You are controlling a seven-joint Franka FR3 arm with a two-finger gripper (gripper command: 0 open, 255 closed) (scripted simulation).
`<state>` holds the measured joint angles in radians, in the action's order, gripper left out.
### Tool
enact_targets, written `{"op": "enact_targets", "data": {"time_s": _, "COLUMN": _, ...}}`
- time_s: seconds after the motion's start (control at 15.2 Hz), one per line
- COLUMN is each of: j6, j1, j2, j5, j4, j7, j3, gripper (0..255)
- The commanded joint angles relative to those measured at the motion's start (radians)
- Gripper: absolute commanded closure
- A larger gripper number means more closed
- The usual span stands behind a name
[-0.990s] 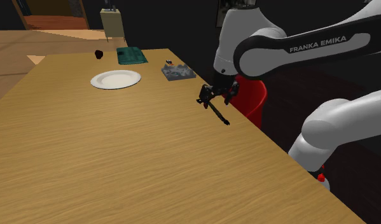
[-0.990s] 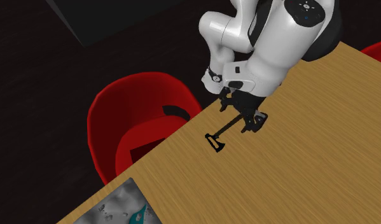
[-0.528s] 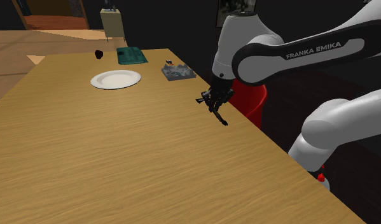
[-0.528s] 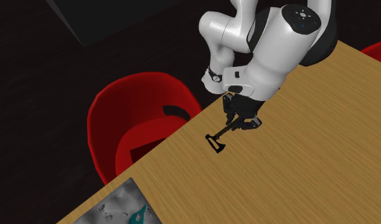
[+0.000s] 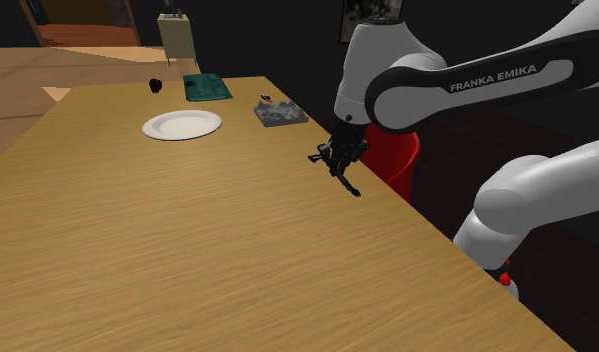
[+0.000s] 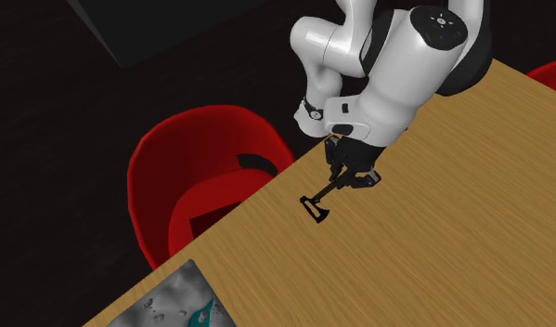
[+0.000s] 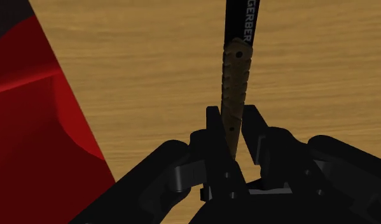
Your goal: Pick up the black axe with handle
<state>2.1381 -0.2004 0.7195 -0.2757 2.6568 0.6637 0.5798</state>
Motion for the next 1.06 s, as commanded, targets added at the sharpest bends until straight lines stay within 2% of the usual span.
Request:
{"op": "enact_targets", "data": {"time_s": 0.0, "j6": -0.023, "j1": 0.000, "j2": 0.006, "j5": 0.003, "j4": -0.009, "j7": -0.001, "j3": -0.006, "gripper": 255}}
{"op": "enact_targets", "data": {"time_s": 0.86, "j6": -0.208, "j1": -0.011, "j2": 0.043, "j5": 0.040, "j4": -0.156, "j7": -0.015, "j3": -0.064, "gripper": 255}}
{"op": "enact_targets", "data": {"time_s": 0.99, "j6": -0.210, "j1": -0.011, "j2": 0.043, "j5": 0.041, "j4": -0.158, "j7": -0.015, "j3": -0.065, "gripper": 255}}
